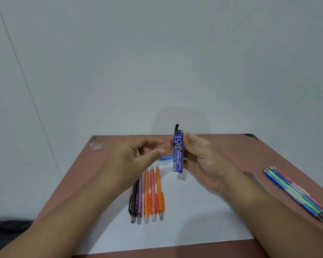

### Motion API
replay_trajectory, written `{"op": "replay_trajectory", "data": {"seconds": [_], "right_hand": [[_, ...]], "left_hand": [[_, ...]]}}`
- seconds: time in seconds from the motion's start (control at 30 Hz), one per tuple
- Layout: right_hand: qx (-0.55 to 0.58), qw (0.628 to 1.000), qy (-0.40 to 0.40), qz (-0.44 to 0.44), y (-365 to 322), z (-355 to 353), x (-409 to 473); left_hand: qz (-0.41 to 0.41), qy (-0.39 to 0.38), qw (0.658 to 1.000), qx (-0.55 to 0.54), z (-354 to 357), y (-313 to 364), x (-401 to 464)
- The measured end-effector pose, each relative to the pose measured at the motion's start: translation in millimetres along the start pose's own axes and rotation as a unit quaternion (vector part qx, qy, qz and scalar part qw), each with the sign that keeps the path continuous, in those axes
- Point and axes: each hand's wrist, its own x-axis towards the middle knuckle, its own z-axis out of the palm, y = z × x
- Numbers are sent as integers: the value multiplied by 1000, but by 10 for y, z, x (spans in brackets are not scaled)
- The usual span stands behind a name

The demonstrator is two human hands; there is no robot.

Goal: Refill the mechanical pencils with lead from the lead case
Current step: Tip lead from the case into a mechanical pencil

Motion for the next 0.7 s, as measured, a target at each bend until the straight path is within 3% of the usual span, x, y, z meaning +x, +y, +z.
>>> {"op": "replay_trajectory", "data": {"seconds": [0.1, 0.33, 0.7], "right_hand": [[-38, 999, -19, 24, 22, -13, -5], [-107, 991, -65, 44, 46, 54, -42], [-128, 982, -131, 56, -27, -9, -86]], "left_hand": [[28, 48, 997, 56, -68, 71, -13], [-13, 57, 991, -116, 45, 128, -10], [-74, 75, 980, -167, -15, 182, -13]]}}
